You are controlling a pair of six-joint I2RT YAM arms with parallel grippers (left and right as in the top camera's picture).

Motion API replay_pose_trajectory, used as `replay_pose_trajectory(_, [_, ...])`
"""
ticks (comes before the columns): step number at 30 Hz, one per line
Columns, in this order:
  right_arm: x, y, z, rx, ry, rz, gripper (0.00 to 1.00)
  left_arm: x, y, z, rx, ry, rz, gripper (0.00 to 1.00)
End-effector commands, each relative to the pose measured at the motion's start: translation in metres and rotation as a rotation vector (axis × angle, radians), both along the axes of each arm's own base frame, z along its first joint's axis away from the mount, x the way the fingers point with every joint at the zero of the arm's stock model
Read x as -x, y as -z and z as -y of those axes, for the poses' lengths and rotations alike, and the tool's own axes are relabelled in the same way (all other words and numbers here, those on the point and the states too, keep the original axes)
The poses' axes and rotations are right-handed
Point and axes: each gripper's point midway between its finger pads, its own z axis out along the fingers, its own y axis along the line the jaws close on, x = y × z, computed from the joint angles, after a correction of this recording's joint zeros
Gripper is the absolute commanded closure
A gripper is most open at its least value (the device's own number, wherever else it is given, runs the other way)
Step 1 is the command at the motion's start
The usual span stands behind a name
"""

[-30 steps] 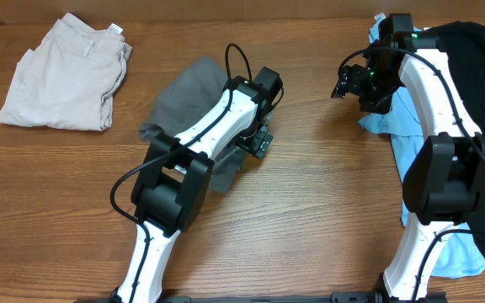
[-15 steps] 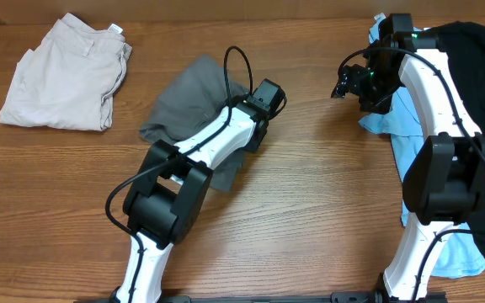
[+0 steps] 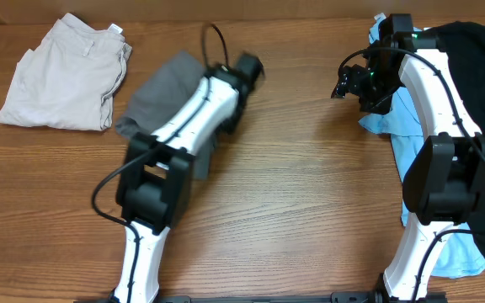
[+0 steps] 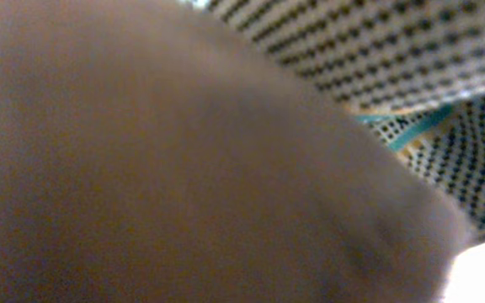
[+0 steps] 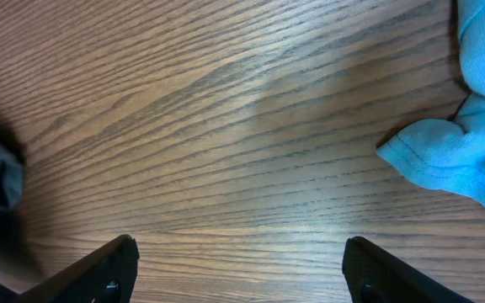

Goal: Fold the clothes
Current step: 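Grasp the folded grey shorts with the left gripper and drag them left, then place the grey shorts onto the beige garment at upper left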

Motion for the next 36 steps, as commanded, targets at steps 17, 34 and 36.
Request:
replay_pose_trajectory(17, [-0.004, -0.014, -0.001, 0.001, 0.003, 0.035, 0.18, -0.042, -0.213, -0.094, 0.017, -0.079, 0.415, 0.96])
replay_pose_trajectory(34, [0.0, -0.013, -0.001, 0.0, 0.003, 0.015, 0.18, -0.039, -0.304, -0.201, -0.113, -0.328, 0.657, 0.96])
replay_pose_trajectory(36, [0.0, -0.013, -0.001, 0.0, 0.003, 0.015, 0.18, -0.036, -0.304, -0.222, -0.12, -0.381, 0.663, 0.96])
